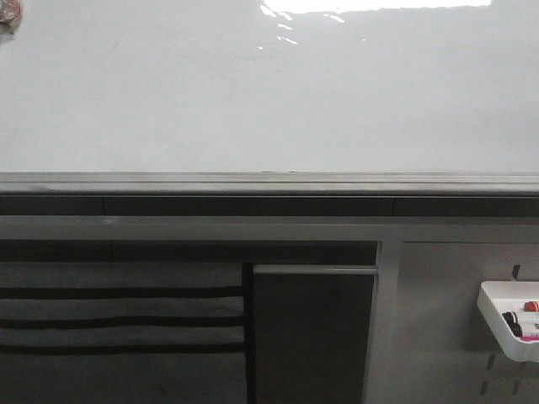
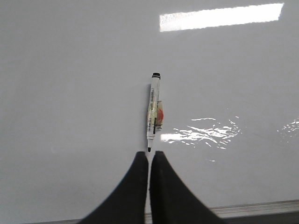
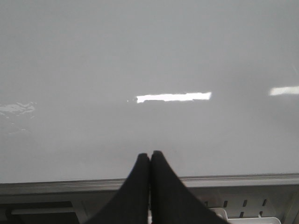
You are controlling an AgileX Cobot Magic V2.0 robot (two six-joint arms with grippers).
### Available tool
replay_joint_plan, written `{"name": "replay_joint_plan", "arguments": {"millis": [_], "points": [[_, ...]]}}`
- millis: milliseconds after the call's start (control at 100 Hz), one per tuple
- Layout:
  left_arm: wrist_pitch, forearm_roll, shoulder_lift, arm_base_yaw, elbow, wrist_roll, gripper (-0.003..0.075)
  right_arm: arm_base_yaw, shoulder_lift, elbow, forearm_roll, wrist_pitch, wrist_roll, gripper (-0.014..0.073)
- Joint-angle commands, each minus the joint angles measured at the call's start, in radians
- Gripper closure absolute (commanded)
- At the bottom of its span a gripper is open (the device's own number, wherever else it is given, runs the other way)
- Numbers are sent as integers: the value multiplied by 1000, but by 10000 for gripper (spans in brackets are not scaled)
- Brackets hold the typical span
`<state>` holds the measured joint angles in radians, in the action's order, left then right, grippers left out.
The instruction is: Write number 3 on whiteboard
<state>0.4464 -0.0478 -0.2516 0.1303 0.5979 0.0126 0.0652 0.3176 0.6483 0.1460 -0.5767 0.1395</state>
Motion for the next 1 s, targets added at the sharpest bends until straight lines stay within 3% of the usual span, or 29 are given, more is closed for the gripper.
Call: {"name": "replay_joint_plan", "arguments": {"millis": [0, 300, 360, 430, 550, 650, 990], "points": [[-70, 3, -21, 3, 33, -1, 738, -6, 20, 35, 6, 66, -8, 668], [-72, -8, -21, 3, 33, -1, 738, -6, 20, 35, 6, 80, -8, 666], [-72, -13, -21, 1, 33, -1, 725, -6, 20, 35, 6, 80, -8, 629], [-72, -39, -21, 0, 33, -1, 640, -6, 20, 35, 12, 80, -8, 501], [-72, -62, -21, -3, 33, -1, 333, -6, 20, 35, 15, 80, -8, 240], [-72, -60, -21, -3, 33, -1, 170, -6, 20, 35, 15, 80, -8, 99], [-72, -56, -21, -3, 33, -1, 153, -6, 20, 35, 11, 89, -8, 76]]}}
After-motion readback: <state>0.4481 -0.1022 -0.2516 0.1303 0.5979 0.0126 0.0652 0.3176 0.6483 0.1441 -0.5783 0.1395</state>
